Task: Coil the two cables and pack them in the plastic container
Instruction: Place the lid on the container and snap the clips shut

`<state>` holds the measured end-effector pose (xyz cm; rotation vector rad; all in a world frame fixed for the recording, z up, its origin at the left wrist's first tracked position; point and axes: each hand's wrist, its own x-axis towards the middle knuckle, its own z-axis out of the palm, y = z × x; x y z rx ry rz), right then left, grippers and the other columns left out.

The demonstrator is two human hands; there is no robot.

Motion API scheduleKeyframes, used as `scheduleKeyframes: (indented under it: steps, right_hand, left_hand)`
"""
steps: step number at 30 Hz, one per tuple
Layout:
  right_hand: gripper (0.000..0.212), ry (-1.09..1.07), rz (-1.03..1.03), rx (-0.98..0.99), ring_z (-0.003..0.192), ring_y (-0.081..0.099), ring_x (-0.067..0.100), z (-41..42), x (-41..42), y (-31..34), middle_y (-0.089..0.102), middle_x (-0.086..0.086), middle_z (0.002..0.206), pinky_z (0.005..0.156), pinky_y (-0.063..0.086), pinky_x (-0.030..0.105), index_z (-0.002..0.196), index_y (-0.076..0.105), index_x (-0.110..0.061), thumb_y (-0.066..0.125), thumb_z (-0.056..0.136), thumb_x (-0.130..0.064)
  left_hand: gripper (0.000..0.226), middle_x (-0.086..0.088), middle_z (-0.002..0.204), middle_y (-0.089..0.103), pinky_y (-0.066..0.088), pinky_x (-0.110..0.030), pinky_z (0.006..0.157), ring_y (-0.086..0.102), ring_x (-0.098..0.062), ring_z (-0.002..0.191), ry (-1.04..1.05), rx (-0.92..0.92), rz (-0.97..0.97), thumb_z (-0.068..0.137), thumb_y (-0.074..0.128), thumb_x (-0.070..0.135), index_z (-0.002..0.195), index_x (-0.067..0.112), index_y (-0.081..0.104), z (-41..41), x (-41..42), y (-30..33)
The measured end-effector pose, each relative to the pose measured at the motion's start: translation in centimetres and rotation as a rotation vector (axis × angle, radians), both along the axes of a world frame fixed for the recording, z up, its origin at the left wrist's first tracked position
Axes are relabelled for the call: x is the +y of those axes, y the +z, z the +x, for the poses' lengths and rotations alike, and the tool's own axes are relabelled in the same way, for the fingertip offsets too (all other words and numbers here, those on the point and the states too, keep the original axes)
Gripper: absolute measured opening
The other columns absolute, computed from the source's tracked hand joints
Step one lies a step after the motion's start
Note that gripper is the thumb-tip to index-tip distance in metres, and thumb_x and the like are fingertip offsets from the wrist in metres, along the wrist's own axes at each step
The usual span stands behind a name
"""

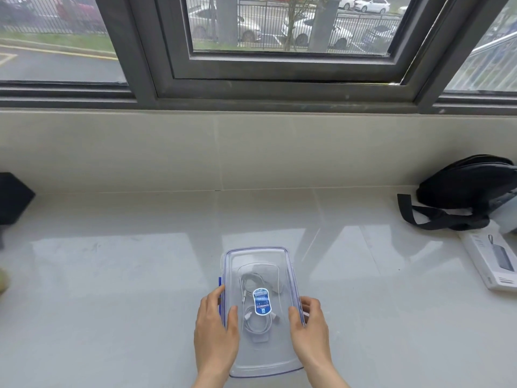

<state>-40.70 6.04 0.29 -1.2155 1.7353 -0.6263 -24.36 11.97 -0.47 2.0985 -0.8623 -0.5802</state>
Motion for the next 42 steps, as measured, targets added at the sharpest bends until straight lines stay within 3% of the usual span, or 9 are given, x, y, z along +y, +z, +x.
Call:
scheduleKeyframes:
  steps: [4, 8, 13, 22, 25, 29, 35, 39, 42]
  right_hand:
    - [0.016, 0.042, 0.017, 0.01, 0.1, 0.061, 0.021, 0.0, -0.4, 0.0, 0.06, 0.003, 0.114, 0.094, 0.05, 0.042, 0.111, 0.05, -0.02, 0.057, 0.096, -0.016]
    - [0.019, -0.002, 0.067, -0.008, 0.103, 0.061, 0.027, -0.1, -1.3, -0.3, 0.062, 0.006, 0.114, 0.093, 0.05, 0.042, 0.112, 0.051, -0.015, 0.056, 0.094, -0.014]
    - [0.018, -0.064, 0.12, -0.09, 0.095, 0.062, 0.015, -0.5, -1.7, -0.4, 0.064, 0.004, 0.112, 0.073, 0.046, 0.029, 0.11, 0.057, -0.016, 0.061, 0.093, -0.014]
    - [0.031, -0.069, 0.062, -0.148, 0.1, 0.063, 0.013, -0.7, -2.2, -0.2, 0.065, -0.007, 0.114, 0.081, 0.049, 0.027, 0.117, 0.055, -0.023, 0.065, 0.091, -0.01]
    - [0.032, -0.07, 0.045, -0.155, 0.102, 0.064, 0.016, -0.9, -2.3, -0.5, 0.065, -0.006, 0.116, 0.086, 0.052, 0.032, 0.119, 0.057, -0.024, 0.07, 0.091, -0.017]
    - [0.032, -0.1, 0.057, -0.192, 0.103, 0.064, 0.015, -0.9, -2.5, -0.4, 0.063, -0.004, 0.118, 0.088, 0.054, 0.035, 0.123, 0.056, -0.029, 0.07, 0.094, -0.029]
    - [0.036, -0.113, 0.153, -0.266, 0.106, 0.066, 0.02, -0.5, -2.9, -0.4, 0.065, 0.0, 0.122, 0.094, 0.053, 0.039, 0.13, 0.055, -0.027, 0.067, 0.096, -0.028]
    - [0.048, -0.126, 0.238, -0.352, 0.1, 0.063, 0.011, -0.5, -3.1, -0.3, 0.063, -0.005, 0.111, 0.091, 0.042, 0.032, 0.142, 0.046, -0.022, 0.064, 0.099, -0.027]
    - [0.049, -0.104, 0.3, -0.36, 0.109, 0.064, 0.02, -1.0, -3.4, -0.2, 0.064, 0.002, 0.119, 0.09, 0.043, 0.033, 0.144, 0.046, -0.021, 0.064, 0.099, -0.03]
  left_hand:
    - [0.046, 0.008, 0.13, 0.054, 0.052, -0.036, 0.093, 0.06, -0.016, 0.116, 0.02, 0.012, 0.014, 0.093, 0.065, 0.016, 0.137, 0.026, 0.052, -0.4, -0.3, -0.3]
    - [0.047, 0.012, 0.127, 0.053, 0.05, -0.032, 0.089, 0.06, -0.014, 0.113, 0.017, -0.002, 0.011, 0.091, 0.066, 0.017, 0.134, 0.028, 0.052, -0.5, -0.7, -0.3]
    - [0.045, 0.014, 0.123, 0.05, 0.047, -0.029, 0.088, 0.06, -0.015, 0.111, 0.051, 0.009, -0.012, 0.092, 0.067, 0.021, 0.133, 0.029, 0.053, -1.0, -1.1, -0.1]
    - [0.039, 0.009, 0.124, 0.053, 0.052, -0.04, 0.094, 0.059, -0.02, 0.114, 0.077, 0.042, -0.024, 0.092, 0.068, 0.018, 0.127, 0.026, 0.054, -0.4, -2.5, 0.5]
    - [0.036, 0.01, 0.121, 0.054, 0.05, -0.035, 0.089, 0.061, -0.02, 0.109, 0.107, 0.086, -0.051, 0.092, 0.068, 0.015, 0.123, 0.029, 0.055, -0.5, -2.5, 0.4]
    - [0.036, 0.005, 0.119, 0.058, 0.053, -0.04, 0.09, 0.062, -0.021, 0.105, 0.161, 0.166, -0.073, 0.09, 0.07, 0.01, 0.118, 0.029, 0.058, -0.3, -2.3, 0.3]
    - [0.039, 0.004, 0.116, 0.065, 0.045, -0.027, 0.082, 0.064, -0.021, 0.105, 0.162, 0.274, -0.077, 0.087, 0.074, 0.006, 0.115, 0.028, 0.057, 0.6, -2.4, 0.0]
    - [0.045, 0.005, 0.125, 0.06, 0.041, -0.029, 0.094, 0.056, -0.021, 0.12, 0.151, 0.362, -0.073, 0.087, 0.076, 0.008, 0.122, 0.027, 0.055, 1.0, -2.2, -0.3]
    - [0.065, -0.007, 0.143, 0.047, 0.041, -0.039, 0.107, 0.049, -0.027, 0.132, 0.195, 0.57, -0.023, 0.088, 0.076, 0.011, 0.143, 0.02, 0.042, 1.3, -2.2, -0.1]
